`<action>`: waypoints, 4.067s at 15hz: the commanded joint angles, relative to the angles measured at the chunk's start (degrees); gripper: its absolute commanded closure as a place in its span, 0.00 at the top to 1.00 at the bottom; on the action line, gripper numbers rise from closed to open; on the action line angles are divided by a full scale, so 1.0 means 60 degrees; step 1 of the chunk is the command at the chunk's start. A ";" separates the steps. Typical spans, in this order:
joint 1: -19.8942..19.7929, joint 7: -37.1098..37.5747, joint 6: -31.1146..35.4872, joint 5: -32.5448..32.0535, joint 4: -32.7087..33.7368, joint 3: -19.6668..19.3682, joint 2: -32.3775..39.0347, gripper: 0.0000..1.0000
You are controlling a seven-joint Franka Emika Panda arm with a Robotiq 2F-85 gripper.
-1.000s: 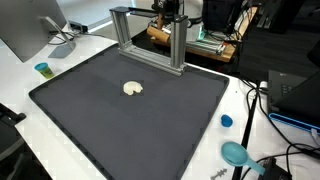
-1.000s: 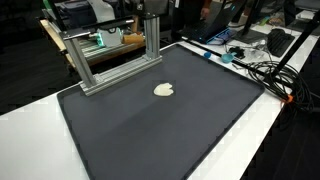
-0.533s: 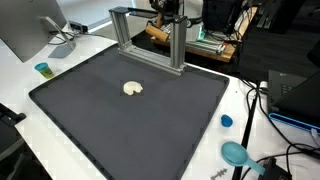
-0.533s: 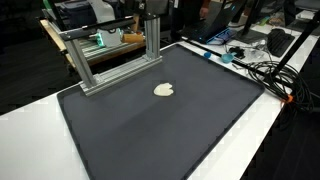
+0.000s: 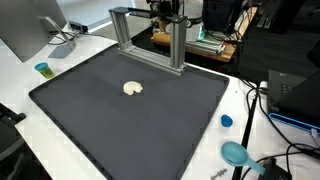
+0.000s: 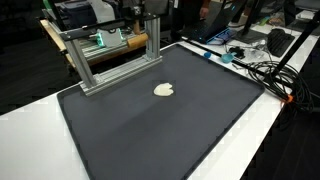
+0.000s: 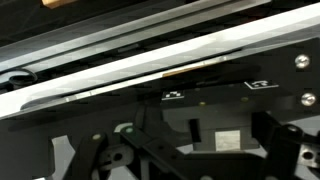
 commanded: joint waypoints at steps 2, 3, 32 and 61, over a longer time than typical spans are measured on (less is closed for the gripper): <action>-0.0154 0.0375 -0.0527 0.0376 0.0369 -0.0166 0.0109 1.00; -0.0095 0.0166 -0.0780 0.0514 0.0442 -0.0241 0.0158 1.00; 0.0454 -0.1651 -0.1829 0.0985 0.0610 -0.0310 0.0223 1.00; -0.0045 -0.0065 -0.0052 -0.0098 -0.0721 0.0109 -0.0700 1.00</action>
